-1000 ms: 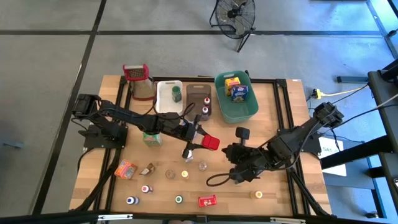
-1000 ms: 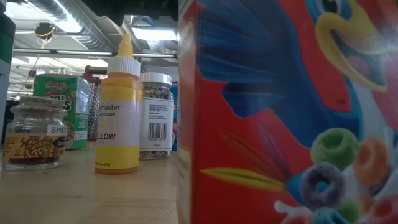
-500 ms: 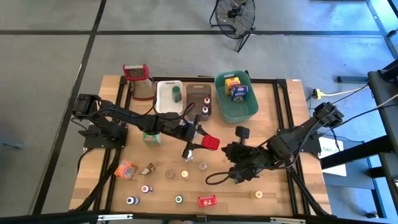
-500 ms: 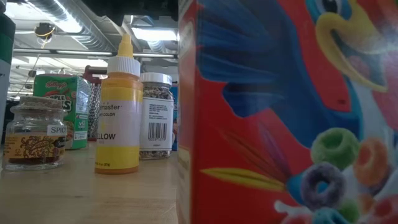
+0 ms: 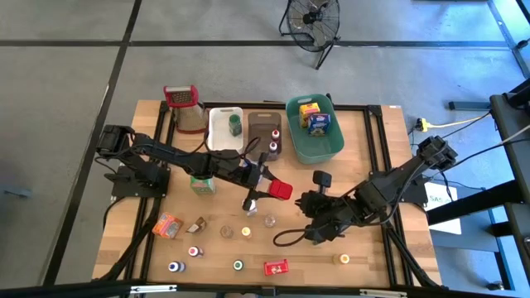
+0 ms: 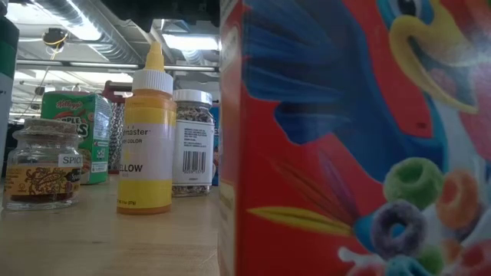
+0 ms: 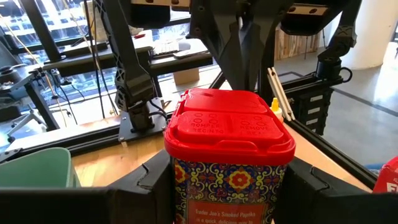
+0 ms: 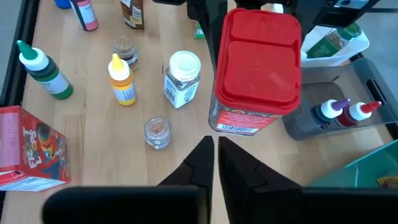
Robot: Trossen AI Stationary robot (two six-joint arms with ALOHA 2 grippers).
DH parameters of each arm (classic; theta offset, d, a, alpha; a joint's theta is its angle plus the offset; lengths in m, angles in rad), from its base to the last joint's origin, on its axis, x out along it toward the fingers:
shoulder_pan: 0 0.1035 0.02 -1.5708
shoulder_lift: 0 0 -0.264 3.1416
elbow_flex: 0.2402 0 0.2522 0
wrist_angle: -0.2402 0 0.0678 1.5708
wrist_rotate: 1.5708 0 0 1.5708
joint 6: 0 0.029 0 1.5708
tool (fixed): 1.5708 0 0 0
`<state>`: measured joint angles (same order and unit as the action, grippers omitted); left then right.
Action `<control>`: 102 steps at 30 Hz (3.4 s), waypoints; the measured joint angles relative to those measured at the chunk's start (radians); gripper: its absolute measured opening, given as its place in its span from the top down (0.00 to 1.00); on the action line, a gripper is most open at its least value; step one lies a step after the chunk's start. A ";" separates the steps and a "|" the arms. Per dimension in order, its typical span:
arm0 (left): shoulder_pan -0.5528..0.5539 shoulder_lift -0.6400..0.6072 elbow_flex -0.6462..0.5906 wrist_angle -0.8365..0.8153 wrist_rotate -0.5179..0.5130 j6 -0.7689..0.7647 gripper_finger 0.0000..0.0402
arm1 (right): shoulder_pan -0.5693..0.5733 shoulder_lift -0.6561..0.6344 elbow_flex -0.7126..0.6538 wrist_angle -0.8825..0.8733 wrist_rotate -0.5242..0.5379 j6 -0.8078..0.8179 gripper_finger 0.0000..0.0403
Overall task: Pick & Place Kitchen Items
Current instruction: Put the red spice can into the left white bin
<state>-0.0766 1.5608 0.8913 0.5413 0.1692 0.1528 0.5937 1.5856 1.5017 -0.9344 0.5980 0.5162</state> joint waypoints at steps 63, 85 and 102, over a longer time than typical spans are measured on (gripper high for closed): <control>0.000 -0.047 0.000 -0.058 0.000 0.018 0.54 | -0.032 0.058 0.000 -0.071 -0.017 0.150 0.97; 0.186 -0.430 -0.033 -0.598 0.021 0.061 0.54 | -0.030 0.058 0.000 -0.079 0.001 0.180 0.95; 0.510 -0.730 -0.441 -0.274 -0.331 -0.131 0.54 | -0.030 0.058 0.000 -0.079 0.026 0.183 0.95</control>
<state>0.4337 0.8309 0.4505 0.2672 -0.1618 0.0216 0.5636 1.6436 1.5021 -1.0138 0.6237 0.6991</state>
